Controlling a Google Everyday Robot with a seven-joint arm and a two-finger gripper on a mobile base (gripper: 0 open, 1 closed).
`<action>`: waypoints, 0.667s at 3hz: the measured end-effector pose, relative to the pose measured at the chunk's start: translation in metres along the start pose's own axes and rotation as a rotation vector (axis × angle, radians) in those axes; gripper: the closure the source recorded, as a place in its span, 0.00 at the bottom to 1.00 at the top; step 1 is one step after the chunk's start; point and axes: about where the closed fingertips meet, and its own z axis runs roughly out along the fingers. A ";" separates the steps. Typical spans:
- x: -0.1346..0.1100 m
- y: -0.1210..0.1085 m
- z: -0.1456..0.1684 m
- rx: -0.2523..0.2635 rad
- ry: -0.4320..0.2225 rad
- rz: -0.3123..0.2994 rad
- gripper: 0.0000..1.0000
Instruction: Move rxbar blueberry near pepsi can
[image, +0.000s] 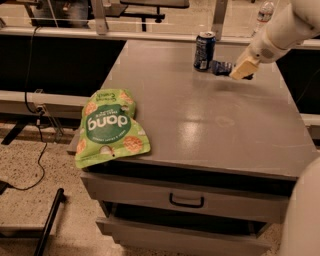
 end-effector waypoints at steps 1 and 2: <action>-0.016 -0.011 0.022 0.037 0.005 0.018 0.66; -0.029 -0.016 0.041 0.061 0.007 0.033 0.35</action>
Offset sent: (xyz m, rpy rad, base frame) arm 0.0543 0.0406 -0.0180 -0.0105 -0.0647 -0.0827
